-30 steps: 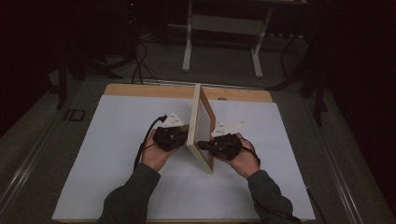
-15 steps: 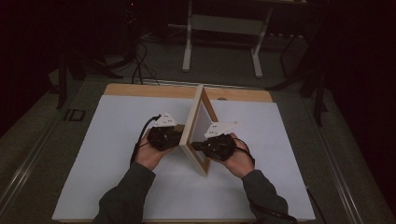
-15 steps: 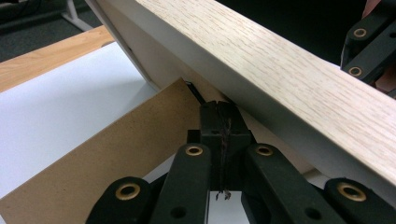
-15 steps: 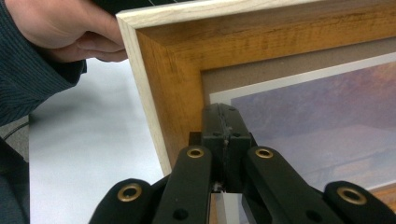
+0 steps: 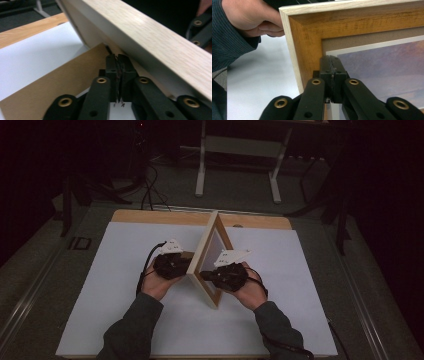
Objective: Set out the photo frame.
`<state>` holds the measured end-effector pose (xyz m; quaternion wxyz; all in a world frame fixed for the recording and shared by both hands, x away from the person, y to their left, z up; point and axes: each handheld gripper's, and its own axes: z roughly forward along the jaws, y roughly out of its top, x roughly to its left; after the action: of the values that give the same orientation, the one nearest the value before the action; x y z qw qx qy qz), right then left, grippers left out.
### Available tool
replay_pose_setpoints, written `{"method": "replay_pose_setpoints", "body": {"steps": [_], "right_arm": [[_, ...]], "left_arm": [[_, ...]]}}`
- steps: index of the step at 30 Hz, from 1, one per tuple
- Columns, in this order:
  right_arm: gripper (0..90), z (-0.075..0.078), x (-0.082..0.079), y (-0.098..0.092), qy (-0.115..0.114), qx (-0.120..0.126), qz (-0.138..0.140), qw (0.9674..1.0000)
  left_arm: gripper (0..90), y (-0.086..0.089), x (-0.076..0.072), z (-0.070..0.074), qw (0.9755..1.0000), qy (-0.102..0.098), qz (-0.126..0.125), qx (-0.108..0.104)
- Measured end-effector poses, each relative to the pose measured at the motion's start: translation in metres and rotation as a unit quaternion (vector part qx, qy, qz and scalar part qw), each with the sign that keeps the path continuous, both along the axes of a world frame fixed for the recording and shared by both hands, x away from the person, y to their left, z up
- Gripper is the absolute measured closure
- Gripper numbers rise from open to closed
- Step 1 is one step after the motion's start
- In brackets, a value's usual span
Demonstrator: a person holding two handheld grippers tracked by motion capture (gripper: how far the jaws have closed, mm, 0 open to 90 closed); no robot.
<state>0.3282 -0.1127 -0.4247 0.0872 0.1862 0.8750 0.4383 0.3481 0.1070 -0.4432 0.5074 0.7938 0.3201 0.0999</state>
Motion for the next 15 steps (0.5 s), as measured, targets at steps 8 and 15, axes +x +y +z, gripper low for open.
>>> {"method": "replay_pose_setpoints", "body": {"steps": [8, 15], "right_arm": [[81.8, -0.008, 0.001, -0.005, 0.008, -0.013, -0.004, 0.9999], [77.3, -0.012, 0.002, -0.013, 0.012, -0.014, -0.015, 0.9997]], "left_arm": [[80.1, 0.007, -0.003, 0.007, 0.9999, -0.002, 0.011, 0.006], [78.3, 0.016, -0.002, 0.016, 0.9994, 0.011, 0.033, 0.003]]}}
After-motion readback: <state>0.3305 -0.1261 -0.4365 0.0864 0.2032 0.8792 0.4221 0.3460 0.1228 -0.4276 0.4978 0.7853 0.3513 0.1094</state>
